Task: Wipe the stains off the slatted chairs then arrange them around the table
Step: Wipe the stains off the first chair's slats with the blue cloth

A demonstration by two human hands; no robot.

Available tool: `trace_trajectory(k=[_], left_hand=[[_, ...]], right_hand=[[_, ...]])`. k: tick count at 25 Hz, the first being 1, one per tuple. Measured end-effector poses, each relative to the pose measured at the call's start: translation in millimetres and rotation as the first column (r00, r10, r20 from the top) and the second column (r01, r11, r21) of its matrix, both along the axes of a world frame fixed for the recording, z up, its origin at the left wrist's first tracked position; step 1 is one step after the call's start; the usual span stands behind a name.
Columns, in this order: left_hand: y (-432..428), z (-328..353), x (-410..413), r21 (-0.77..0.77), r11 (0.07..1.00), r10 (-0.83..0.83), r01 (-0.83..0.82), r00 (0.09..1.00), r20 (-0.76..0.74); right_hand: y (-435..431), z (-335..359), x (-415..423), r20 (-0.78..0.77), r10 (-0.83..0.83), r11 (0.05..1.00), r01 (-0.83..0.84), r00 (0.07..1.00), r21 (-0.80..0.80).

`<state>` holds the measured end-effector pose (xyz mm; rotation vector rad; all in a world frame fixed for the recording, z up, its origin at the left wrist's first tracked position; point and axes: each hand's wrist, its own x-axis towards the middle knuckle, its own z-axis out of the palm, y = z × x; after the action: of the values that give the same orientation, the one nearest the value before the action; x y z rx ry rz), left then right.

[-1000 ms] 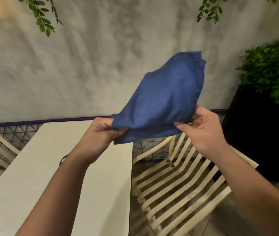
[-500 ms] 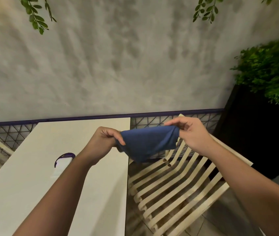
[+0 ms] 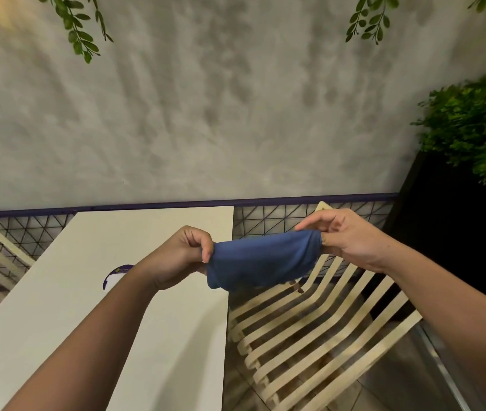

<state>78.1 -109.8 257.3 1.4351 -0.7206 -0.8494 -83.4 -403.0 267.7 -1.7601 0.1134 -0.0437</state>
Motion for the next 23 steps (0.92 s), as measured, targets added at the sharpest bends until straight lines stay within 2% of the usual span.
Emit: trace_trajectory(k=[2,5,9,14,20,23], left_hand=[[1,-7,-2,-0.074,0.997,-0.003,-0.006,0.993,-0.117],[2,-16,-2,-0.141,0.99,-0.042,0.005,0.964,-0.262],[4,-20,-6,-0.137,0.989,0.013,-0.05,0.966,-0.257],[9,-10,-7,-0.212,0.976,-0.008,-0.048,0.967,-0.254],[9,-4,-1,-0.193,0.981,-0.008,-0.031,0.98,-0.198],[9,2,-4,-0.194,0.98,0.002,-0.043,0.979,-0.206]], right_hand=[[-1,4,0,0.011,0.0,1.0,0.0,1.0,-0.017],[0,12,2,0.0,0.052,0.989,-0.052,0.999,-0.136],[2,18,6,-0.015,0.075,0.981,-0.076,0.997,-0.179],[2,36,5,-0.035,0.129,0.953,-0.134,0.991,-0.272],[-3,56,11,-0.027,0.148,0.854,-0.142,0.989,-0.5],[-4,59,13,-0.012,0.163,0.841,-0.145,0.987,-0.521]])
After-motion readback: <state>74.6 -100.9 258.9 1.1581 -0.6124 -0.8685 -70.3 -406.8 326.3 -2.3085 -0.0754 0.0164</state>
